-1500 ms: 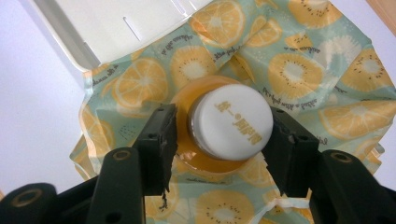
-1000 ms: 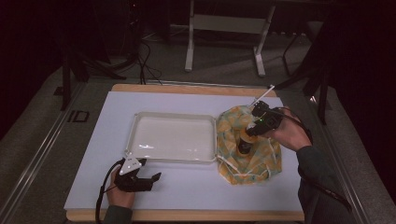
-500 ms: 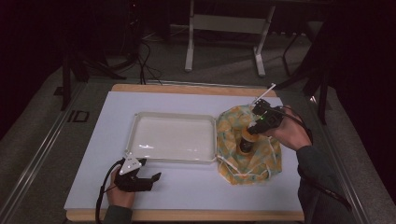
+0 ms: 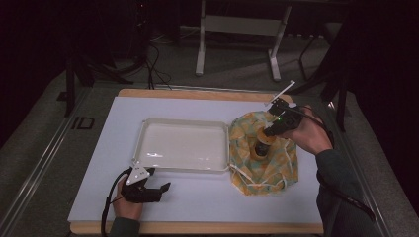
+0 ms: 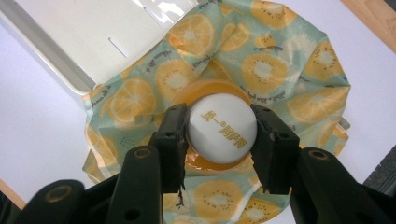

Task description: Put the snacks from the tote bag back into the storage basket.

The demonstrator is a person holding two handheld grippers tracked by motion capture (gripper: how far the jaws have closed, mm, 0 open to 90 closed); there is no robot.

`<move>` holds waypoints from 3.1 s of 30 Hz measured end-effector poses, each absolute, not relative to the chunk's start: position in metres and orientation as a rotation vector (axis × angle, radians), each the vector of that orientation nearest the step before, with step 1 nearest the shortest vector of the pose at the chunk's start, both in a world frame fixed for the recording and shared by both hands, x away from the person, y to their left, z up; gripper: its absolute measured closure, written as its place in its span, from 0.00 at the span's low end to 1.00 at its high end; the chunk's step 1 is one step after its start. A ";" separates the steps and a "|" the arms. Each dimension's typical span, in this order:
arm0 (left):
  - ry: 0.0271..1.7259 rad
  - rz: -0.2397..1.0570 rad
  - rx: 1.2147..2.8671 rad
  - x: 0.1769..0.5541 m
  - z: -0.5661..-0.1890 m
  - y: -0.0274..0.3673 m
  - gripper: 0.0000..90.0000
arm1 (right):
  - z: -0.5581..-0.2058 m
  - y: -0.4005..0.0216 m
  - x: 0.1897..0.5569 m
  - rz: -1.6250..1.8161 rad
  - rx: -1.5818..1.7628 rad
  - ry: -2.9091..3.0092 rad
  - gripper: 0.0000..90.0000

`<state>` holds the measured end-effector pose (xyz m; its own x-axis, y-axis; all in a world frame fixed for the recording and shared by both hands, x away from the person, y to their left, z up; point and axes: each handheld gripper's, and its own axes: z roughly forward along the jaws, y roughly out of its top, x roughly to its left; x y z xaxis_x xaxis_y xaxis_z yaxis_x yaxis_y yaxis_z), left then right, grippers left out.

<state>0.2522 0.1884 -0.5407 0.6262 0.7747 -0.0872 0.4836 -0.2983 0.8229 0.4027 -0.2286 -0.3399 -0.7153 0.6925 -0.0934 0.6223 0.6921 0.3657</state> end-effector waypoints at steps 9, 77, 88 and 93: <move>0.991 0.414 1.963 0.252 -0.541 0.189 0.21 | -0.333 -0.228 0.404 0.464 1.072 2.672 0.65; 0.994 0.410 1.962 0.253 -0.541 0.189 0.21 | -0.297 -0.209 0.412 0.521 1.146 2.586 0.65; 0.994 0.409 1.963 0.253 -0.541 0.189 0.21 | -0.294 -0.197 0.412 0.524 1.134 2.586 0.65; 0.994 0.408 1.963 0.253 -0.541 0.189 0.21 | -0.291 -0.193 0.412 0.544 1.126 2.581 0.65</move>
<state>0.2529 0.1890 -0.5407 0.6266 0.7741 -0.0900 0.4878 -0.2995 0.8200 0.4120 -0.1931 -0.2911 -0.6604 0.7446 -0.0972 0.6420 0.6269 0.4413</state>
